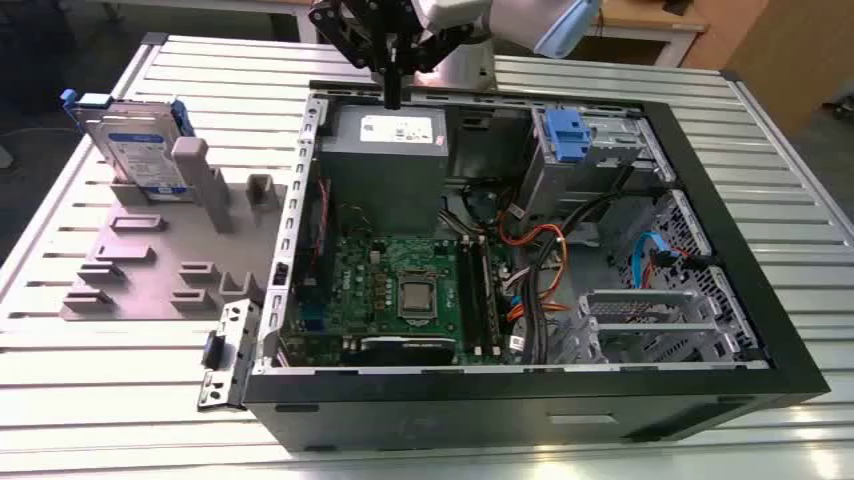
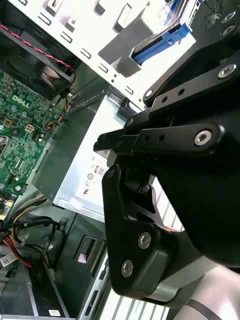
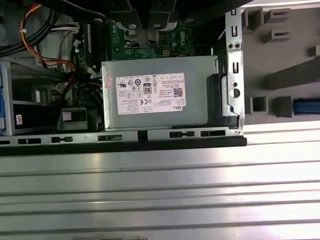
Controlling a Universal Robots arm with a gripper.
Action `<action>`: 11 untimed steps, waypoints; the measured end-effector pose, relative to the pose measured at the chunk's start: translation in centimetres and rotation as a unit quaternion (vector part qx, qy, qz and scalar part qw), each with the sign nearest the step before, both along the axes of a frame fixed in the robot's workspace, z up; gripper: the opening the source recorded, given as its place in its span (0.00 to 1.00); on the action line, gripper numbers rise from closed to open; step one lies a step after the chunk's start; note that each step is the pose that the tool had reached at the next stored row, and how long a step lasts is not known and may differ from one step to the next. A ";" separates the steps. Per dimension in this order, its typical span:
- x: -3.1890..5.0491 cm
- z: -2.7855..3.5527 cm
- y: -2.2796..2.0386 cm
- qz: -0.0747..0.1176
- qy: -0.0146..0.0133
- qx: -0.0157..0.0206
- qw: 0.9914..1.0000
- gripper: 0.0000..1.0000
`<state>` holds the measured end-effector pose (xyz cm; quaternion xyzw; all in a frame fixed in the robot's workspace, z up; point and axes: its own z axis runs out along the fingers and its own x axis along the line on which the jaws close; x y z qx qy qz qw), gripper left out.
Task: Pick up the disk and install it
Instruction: 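Reach for the disk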
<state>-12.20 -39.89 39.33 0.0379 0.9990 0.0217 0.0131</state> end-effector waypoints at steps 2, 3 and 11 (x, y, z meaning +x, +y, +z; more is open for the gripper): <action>0.00 0.00 0.00 0.000 0.000 0.000 1.000 0.11; 0.00 0.00 0.00 0.000 0.000 0.000 1.000 0.11; -0.26 -0.01 0.00 0.000 0.000 0.000 1.000 0.11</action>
